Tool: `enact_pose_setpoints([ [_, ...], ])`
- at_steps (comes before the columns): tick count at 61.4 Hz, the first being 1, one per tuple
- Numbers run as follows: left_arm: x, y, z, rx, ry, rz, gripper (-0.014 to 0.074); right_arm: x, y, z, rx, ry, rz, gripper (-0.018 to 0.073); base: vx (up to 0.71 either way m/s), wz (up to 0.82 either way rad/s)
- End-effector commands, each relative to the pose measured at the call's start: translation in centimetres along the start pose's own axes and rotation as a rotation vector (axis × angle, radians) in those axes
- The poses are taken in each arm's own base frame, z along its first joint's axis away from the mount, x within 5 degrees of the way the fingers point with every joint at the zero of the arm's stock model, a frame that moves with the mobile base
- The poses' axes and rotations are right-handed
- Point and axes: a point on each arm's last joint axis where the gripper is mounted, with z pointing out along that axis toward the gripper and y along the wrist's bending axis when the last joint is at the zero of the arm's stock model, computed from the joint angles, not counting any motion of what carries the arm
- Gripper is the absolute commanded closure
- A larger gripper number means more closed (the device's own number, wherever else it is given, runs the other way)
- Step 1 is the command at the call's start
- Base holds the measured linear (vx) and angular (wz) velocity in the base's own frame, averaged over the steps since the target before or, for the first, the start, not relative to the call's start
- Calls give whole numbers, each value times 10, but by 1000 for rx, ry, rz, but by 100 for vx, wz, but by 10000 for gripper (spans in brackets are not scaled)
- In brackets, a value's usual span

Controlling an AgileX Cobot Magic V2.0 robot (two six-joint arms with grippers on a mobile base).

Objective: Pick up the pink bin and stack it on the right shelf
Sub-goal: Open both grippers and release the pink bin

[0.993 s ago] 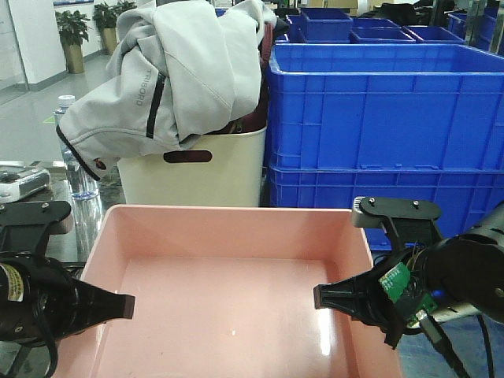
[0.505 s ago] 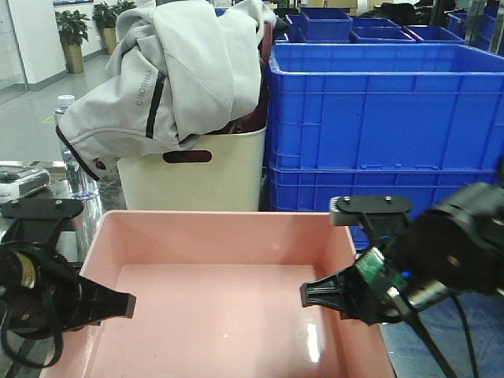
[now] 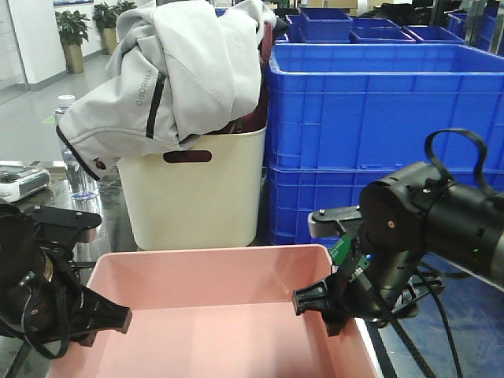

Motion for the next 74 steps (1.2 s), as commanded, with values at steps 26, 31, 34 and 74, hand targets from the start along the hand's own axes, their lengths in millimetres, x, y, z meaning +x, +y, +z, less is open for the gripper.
enact_pose_setpoints([
  [26, 72, 12, -118, 371, -443, 311, 58, 100, -43, -109, -104, -492, -196, 17, 0, 0],
  [31, 94, 11, -118, 444, -509, 343, 58, 129, -51, -114, -118, -532, -229, 17, 0, 0],
  [34, 107, 13, -118, 461, -546, 366, 58, 145, -55, -116, -123, -548, -241, 17, 0, 0],
  [74, 199, 36, -93, 448, -750, 348, 244, 226, -73, -98, -125, -600, -330, 257, 0, 0],
])
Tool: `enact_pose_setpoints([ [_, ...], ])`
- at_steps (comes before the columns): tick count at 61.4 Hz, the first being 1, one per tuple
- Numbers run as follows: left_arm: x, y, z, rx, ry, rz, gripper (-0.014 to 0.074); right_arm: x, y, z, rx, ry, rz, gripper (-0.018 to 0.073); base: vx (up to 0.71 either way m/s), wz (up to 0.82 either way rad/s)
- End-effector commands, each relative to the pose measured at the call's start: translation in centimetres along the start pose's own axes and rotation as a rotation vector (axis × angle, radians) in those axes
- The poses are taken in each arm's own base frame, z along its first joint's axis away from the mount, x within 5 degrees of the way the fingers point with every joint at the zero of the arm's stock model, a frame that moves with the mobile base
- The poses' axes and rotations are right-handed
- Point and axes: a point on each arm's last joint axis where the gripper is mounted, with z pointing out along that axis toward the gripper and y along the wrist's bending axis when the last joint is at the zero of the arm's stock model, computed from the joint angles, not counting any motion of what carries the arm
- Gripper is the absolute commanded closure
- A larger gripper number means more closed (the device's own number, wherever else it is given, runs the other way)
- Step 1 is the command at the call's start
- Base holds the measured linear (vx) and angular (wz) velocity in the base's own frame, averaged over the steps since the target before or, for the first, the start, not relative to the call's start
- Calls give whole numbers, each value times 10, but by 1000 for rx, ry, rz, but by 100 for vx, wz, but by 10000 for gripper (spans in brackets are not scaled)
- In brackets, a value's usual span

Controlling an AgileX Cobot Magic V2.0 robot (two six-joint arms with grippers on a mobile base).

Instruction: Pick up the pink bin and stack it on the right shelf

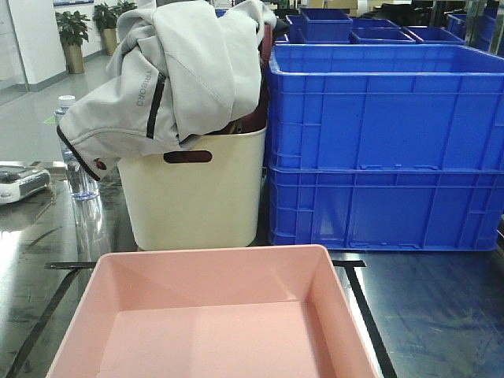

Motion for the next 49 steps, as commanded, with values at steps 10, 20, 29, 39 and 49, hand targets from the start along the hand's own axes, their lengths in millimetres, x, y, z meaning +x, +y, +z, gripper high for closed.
enact_pose_setpoints([
  [10, -13, 1, -4, -13, -95, -5, 426, -12, 0, -6, -12, -90, 14, 475, 0, 0],
  [20, -13, 1, -4, -13, -95, -5, 532, -12, 0, -6, -11, -89, 14, 574, 0, 0],
  [29, -13, 1, -4, -13, -95, -5, 570, -12, 0, -6, -11, -89, 14, 573, 0, 0],
  [39, -11, 0, -7, -14, -107, -2, 574, -12, 0, -6, -11, -91, 14, 571, 0, 0],
  [49, -4, 5, -20, -155, -197, 7, 574, -12, 0, -6, -12, -90, 14, 571, 0, 0],
])
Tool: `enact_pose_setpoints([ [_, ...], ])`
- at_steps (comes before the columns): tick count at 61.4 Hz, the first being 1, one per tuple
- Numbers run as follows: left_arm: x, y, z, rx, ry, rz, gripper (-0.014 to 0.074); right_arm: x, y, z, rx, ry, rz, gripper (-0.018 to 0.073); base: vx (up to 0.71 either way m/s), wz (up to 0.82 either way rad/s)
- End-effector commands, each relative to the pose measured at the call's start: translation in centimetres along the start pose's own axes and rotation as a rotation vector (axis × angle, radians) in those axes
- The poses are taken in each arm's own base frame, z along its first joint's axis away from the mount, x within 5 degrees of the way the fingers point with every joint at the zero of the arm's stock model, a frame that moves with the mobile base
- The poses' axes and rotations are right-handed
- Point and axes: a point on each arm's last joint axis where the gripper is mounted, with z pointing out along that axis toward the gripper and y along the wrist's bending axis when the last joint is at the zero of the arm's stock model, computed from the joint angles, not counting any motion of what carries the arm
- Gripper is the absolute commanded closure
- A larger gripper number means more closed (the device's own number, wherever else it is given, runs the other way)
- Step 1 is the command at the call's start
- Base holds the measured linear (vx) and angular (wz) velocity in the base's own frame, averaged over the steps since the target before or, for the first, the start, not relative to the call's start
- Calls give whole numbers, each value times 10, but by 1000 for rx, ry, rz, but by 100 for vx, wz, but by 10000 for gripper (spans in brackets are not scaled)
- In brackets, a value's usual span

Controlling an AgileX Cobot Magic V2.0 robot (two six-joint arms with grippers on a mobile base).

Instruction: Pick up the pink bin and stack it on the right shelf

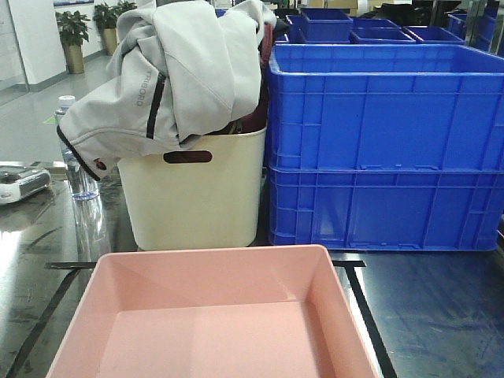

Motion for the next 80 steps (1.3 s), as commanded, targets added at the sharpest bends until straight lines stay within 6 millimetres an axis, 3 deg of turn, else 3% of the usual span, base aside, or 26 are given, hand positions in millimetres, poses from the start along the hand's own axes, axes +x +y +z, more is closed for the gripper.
enact_pose_setpoints([
  [1, -8, 6, -8, -107, -151, -5, 574, -12, -2, -6, 17, -89, -9, 571, 0, 0],
  [19, 45, 22, 5, -446, -420, -70, 574, -12, -2, -6, 15, -89, -7, 568, 0, 0],
  [43, 100, 31, 29, -560, -600, -117, 599, -12, -2, -6, 15, -89, -7, 568, 0, 0],
  [80, 105, 31, 32, -576, -556, -143, 599, -12, -2, -6, 14, -88, -7, 568, 0, 0],
])
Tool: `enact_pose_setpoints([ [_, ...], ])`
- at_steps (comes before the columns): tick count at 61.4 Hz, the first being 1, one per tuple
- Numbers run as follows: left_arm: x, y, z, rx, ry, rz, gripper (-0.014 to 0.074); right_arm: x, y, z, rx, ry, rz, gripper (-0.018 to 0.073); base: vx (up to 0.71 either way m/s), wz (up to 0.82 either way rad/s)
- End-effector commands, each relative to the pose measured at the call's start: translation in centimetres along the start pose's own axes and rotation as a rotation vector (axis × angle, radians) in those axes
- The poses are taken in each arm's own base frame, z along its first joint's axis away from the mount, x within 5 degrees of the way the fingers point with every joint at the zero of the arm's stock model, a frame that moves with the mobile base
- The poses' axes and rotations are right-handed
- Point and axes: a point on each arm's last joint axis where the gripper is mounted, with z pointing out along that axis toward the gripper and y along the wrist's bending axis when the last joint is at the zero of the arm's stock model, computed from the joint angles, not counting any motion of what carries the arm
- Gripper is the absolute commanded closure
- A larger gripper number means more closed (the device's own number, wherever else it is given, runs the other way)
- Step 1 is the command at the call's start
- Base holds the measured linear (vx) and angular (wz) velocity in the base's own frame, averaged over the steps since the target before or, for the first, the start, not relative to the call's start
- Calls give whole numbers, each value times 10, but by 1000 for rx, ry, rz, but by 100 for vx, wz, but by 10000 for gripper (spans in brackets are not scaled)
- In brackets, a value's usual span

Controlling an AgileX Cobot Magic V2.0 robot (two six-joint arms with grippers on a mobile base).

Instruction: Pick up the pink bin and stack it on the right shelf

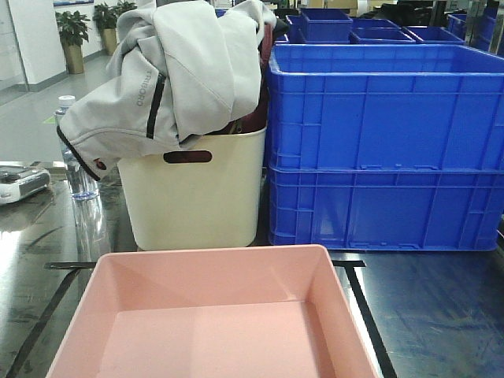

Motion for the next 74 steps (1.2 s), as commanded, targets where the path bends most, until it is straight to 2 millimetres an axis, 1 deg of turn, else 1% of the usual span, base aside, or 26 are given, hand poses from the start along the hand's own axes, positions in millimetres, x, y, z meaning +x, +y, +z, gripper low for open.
enact_pose_setpoints([
  [1, -2, 0, -1, 0, -67, -14, 599, -12, -2, -6, 17, -88, -10, 568, 0, 0],
  [66, 0, 0, -1, 0, -50, -13, 599, -12, -3, -6, 24, -89, -17, 568, 0, 0],
  [70, 0, 0, -1, 0, -50, -13, 599, -10, -6, -7, 54, -104, -20, 568, 0, 0],
  [74, 0, 0, -1, 0, -50, -13, 599, -5, -12, -1, 118, -191, 40, 568, 0, 0],
])
